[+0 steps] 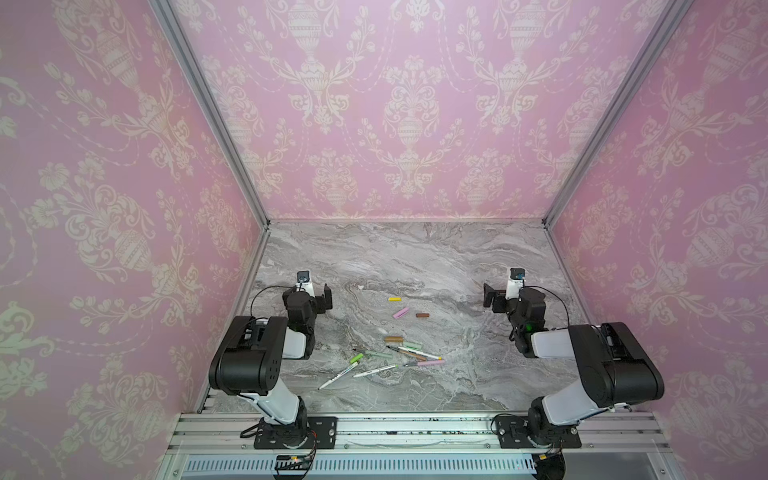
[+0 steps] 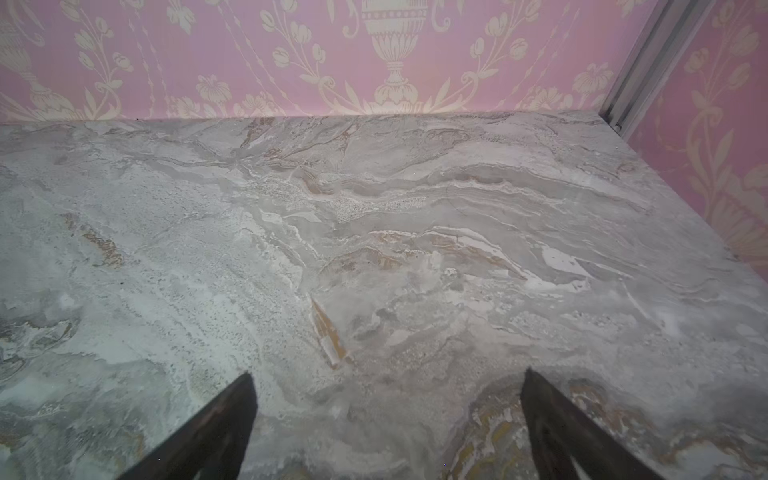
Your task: Insert the pens into the pen caps
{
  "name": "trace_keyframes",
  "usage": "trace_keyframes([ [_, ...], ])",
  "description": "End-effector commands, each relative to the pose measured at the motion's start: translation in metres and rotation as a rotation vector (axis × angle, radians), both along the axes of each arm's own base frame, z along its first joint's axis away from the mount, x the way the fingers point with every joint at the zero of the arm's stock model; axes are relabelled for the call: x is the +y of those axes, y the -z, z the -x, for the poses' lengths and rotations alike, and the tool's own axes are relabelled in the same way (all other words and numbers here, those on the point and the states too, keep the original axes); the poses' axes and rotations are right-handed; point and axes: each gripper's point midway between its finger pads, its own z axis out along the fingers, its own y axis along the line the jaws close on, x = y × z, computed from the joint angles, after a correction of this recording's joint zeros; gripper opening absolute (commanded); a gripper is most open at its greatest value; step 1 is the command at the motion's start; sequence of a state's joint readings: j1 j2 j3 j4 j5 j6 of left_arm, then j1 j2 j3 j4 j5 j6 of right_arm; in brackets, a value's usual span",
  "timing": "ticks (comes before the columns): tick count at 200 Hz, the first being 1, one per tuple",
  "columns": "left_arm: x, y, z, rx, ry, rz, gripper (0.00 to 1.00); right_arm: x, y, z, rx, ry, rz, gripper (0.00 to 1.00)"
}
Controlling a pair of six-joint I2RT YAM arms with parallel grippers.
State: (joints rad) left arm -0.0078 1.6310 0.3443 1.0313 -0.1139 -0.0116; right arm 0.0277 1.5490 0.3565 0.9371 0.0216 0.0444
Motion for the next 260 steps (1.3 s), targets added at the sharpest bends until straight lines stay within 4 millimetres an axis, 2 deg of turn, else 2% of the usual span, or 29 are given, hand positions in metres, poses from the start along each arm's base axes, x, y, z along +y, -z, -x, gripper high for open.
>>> trace_keyframes([
  [1,0.002,0.001,0.0,0.006,-0.003,-0.02,0.99,0.001,-0.006,-0.003,-0.02,-0.013,0.011,1.0],
  [107,0.002,0.002,0.0,0.009,-0.003,-0.016,0.99,0.001,-0.006,-0.003,-0.019,-0.011,0.011,1.0],
  [171,0.013,-0.001,-0.003,0.02,-0.036,0.014,0.99,-0.001,-0.007,-0.003,-0.021,-0.001,0.009,1.0],
  [190,0.01,-0.018,-0.005,0.051,-0.022,0.012,0.99,0.001,-0.024,0.0,-0.016,-0.018,0.011,1.0],
  [205,0.004,-0.042,-0.004,0.06,0.005,0.035,0.99,0.006,-0.052,0.002,0.009,-0.041,-0.008,1.0],
  [218,0.017,-0.07,0.002,0.03,-0.125,0.183,0.99,-0.011,-0.069,0.006,0.06,0.138,-0.187,1.0],
  [226,0.014,-0.087,0.006,0.024,-0.131,0.245,0.99,-0.02,-0.075,0.012,0.095,0.243,-0.322,1.0],
  [244,-0.007,-0.12,0.017,0.017,-0.019,0.296,0.99,0.018,-0.111,0.01,0.084,0.016,-0.45,1.0],
  [260,-0.019,-0.144,0.028,-0.028,0.039,0.367,0.99,0.047,-0.133,0.011,0.074,-0.117,-0.566,0.91],
])
